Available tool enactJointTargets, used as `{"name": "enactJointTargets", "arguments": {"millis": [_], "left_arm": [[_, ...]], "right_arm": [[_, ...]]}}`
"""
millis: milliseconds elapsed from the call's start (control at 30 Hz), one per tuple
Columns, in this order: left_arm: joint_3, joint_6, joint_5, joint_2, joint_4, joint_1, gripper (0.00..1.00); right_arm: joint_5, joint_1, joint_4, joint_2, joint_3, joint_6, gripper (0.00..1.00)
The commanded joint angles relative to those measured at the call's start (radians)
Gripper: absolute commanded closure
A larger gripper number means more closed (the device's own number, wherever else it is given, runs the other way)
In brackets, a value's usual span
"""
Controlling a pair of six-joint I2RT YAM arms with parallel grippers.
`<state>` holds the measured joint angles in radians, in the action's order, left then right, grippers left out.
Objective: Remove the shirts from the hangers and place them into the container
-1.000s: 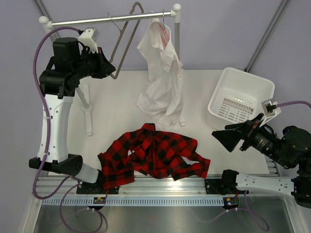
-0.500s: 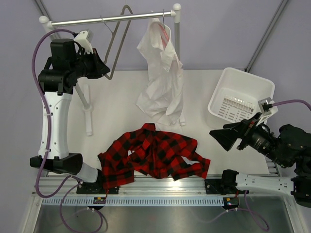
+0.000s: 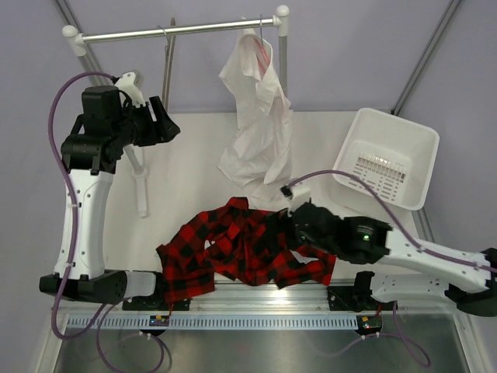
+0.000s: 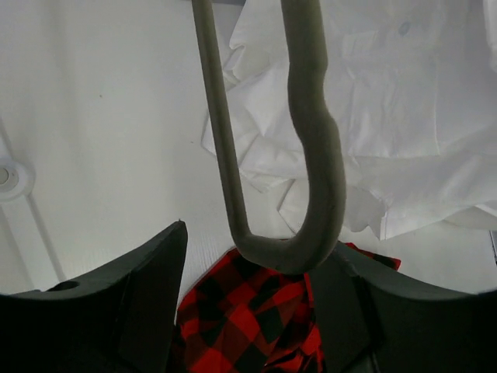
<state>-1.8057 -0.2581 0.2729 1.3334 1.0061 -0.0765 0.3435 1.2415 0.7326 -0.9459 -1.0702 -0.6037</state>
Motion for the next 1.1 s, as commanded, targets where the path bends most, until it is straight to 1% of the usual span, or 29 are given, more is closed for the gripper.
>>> {"name": "enactJointTargets", "arguments": {"millis": [0,33,133,167,233,267,333,400,467,533,600,767,900,1000,1033,1067], "left_arm": [[0.028,-0.026,-0.026,-0.123,-0.141,0.006,0.34],[0.032,-0.027,-0.031,-0.138,-0.159,0.004,0.29],[0.016,-0.030,-0.035,-0.181,-0.164,0.004,0.22],[0.002,-0.032,-0.032,-0.189,-0.156,0.006,0.18],[-0.006,-0.039,-0.005,-0.220,-0.155,0.004,0.16],[-0.015,-0.041,0.005,-0.232,-0.150,0.004,0.14],[-0.020,-0.055,0.031,-0.273,-0.139,0.006,0.13],[0.002,-0.082,0.058,-0.315,-0.149,0.006,0.12],[0.031,-0.104,0.107,-0.384,-0.173,0.004,0.12],[0.068,-0.118,0.135,-0.439,-0.176,0.006,0.11],[0.086,-0.112,0.135,-0.467,-0.146,0.006,0.10],[0.186,-0.101,0.167,-0.578,-0.144,0.006,0.09],[0.275,-0.110,0.184,-0.654,-0.152,0.006,0.09],[0.347,-0.116,0.190,-0.701,-0.158,0.006,0.09],[0.370,-0.115,0.187,-0.709,-0.153,0.006,0.09],[0.379,-0.110,0.181,-0.717,-0.149,0.006,0.09]], "right_arm": [[-0.130,0.003,-0.214,-0.079,0.071,-0.019,0.01],[-0.142,0.003,-0.248,-0.149,0.075,-0.005,0.01],[-0.164,0.004,-0.278,-0.263,0.059,0.027,0.00],[-0.185,0.004,-0.292,-0.331,0.053,0.028,0.00],[-0.218,0.009,-0.352,-0.413,0.049,0.038,0.00],[-0.233,0.013,-0.372,-0.433,0.049,0.039,0.00],[-0.250,0.016,-0.427,-0.486,0.043,0.030,0.00],[-0.258,0.016,-0.444,-0.531,0.024,0.033,0.01],[-0.258,0.016,-0.438,-0.618,-0.025,0.033,0.01],[-0.241,0.016,-0.441,-0.706,-0.065,0.035,0.01],[-0.203,0.016,-0.408,-0.795,-0.117,0.019,0.01],[-0.084,0.016,-0.368,-0.907,-0.177,-0.021,0.00],[0.003,0.015,-0.274,-1.011,-0.250,-0.068,0.02],[0.069,0.016,-0.217,-1.097,-0.293,-0.087,0.11],[0.081,0.016,-0.213,-1.113,-0.298,-0.091,0.22],[0.084,0.016,-0.203,-1.129,-0.303,-0.100,0.27]]}}
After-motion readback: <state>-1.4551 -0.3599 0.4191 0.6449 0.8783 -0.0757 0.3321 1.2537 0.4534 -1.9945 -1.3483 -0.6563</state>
